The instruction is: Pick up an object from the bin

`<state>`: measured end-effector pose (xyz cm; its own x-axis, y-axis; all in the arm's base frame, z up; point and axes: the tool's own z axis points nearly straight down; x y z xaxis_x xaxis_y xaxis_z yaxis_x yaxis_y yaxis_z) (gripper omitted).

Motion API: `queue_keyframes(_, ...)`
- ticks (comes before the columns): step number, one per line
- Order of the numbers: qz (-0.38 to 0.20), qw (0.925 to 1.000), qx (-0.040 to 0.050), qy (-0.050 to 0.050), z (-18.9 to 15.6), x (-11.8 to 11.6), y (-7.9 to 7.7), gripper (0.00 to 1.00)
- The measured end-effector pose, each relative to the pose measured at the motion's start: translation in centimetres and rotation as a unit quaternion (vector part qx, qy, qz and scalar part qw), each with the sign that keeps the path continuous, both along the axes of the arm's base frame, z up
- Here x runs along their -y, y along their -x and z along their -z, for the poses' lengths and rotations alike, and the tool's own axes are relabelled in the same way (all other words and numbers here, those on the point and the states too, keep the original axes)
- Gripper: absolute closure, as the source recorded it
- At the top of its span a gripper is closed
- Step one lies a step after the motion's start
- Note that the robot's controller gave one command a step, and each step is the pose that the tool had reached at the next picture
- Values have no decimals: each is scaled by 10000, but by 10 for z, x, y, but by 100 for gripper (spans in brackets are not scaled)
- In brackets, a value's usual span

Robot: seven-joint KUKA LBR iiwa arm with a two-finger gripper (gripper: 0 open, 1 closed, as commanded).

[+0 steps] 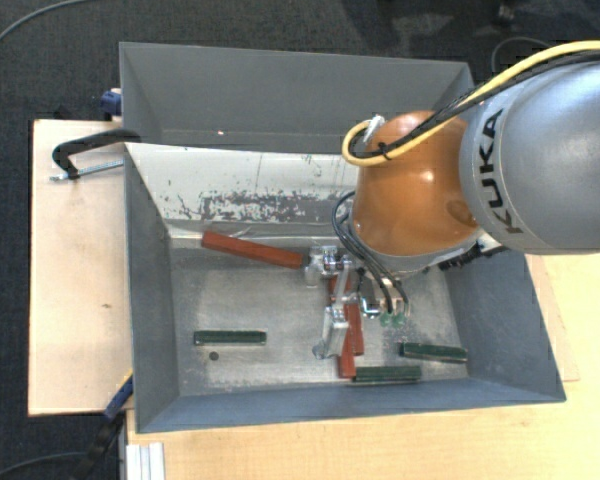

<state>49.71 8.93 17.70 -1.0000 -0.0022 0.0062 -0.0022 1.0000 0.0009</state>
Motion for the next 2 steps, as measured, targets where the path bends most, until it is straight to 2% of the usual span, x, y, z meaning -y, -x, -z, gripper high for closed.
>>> queue_keyframes(1,-319,9995,10,-12,111,-88,-14,0)
queue_keyframes(2,6,10000,62,-21,75,-119,-9,0)
